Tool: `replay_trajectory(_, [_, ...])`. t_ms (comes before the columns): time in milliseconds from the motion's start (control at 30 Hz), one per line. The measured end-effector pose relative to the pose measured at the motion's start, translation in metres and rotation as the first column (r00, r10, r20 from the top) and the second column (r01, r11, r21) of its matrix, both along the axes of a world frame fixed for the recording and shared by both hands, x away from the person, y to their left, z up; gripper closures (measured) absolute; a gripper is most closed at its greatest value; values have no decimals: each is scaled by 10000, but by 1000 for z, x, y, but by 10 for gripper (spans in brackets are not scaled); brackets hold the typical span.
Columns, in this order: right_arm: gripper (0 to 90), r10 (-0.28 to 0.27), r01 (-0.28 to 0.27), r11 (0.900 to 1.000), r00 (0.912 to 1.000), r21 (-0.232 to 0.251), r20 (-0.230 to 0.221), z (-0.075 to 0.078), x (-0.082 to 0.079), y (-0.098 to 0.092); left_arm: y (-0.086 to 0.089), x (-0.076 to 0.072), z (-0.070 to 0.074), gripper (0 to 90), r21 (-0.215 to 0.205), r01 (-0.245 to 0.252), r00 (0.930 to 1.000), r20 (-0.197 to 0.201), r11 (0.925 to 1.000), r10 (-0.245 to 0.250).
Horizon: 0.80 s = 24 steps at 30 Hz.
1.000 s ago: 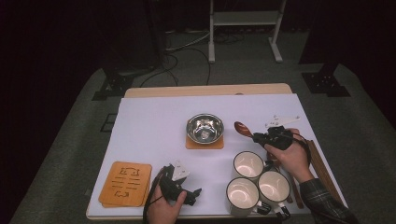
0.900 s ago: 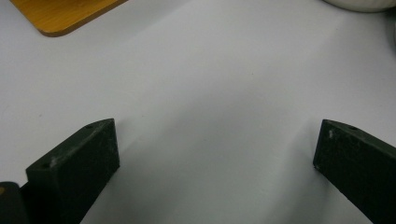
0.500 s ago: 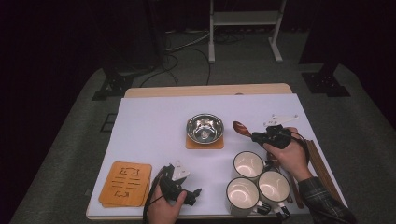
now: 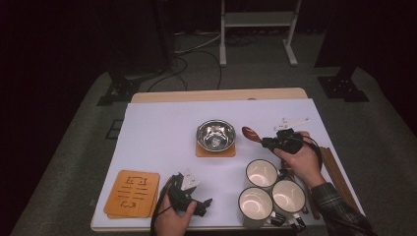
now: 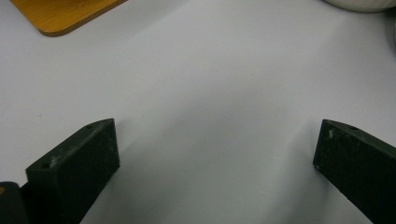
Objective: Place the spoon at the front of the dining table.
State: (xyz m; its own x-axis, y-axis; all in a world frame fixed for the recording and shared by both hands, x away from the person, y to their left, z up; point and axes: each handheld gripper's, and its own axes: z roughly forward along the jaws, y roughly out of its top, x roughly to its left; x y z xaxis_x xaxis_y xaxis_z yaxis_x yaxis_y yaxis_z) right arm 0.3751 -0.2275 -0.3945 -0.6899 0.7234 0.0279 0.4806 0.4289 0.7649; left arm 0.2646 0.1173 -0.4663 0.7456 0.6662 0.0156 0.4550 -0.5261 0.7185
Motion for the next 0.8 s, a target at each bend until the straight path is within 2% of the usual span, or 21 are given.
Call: replay_trajectory(800, [817, 389, -388, 9992, 9992, 47, -116, 2, 9, 17, 0, 0, 0, 0, -4, -5, 10000, 29, 10000, 5])
